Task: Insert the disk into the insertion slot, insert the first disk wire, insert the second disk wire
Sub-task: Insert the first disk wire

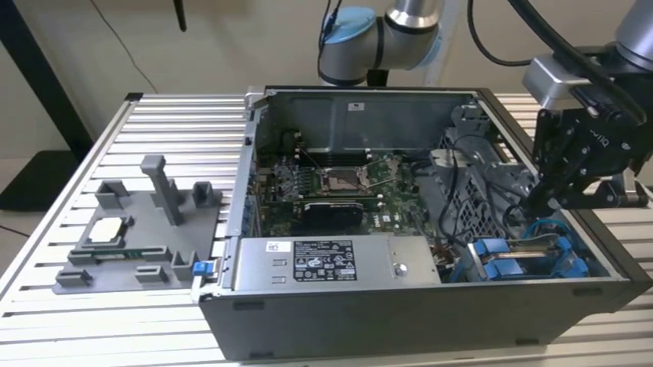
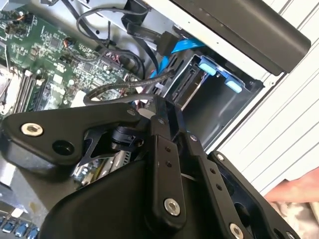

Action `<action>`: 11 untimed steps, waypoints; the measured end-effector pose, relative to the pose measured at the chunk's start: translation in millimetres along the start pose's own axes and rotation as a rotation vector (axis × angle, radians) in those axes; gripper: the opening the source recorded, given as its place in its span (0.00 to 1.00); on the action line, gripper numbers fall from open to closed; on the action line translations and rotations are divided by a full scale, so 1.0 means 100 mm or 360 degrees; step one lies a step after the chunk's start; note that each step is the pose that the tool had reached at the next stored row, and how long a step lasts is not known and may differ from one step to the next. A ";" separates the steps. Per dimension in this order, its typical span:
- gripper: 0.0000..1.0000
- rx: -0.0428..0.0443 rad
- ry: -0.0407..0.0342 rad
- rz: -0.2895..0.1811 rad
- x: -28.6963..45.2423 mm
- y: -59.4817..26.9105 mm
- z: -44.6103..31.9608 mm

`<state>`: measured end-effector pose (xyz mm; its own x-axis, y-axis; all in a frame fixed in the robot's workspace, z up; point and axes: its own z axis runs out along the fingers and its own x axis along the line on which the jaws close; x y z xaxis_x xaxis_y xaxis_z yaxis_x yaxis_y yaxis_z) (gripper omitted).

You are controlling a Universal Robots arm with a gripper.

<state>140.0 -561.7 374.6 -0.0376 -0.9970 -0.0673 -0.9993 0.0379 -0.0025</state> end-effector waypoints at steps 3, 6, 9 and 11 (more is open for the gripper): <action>0.00 0.0003 0.0001 0.0048 0.001 0.000 0.012; 0.00 -0.0005 0.0008 0.0056 0.004 -0.033 0.022; 0.00 -0.0022 0.0016 0.0057 0.007 -0.085 0.031; 0.00 -0.0038 0.0020 0.0058 0.012 -0.125 0.036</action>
<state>152.5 -563.2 371.0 -0.0742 -0.9958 -0.0543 -0.9971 0.0730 0.0237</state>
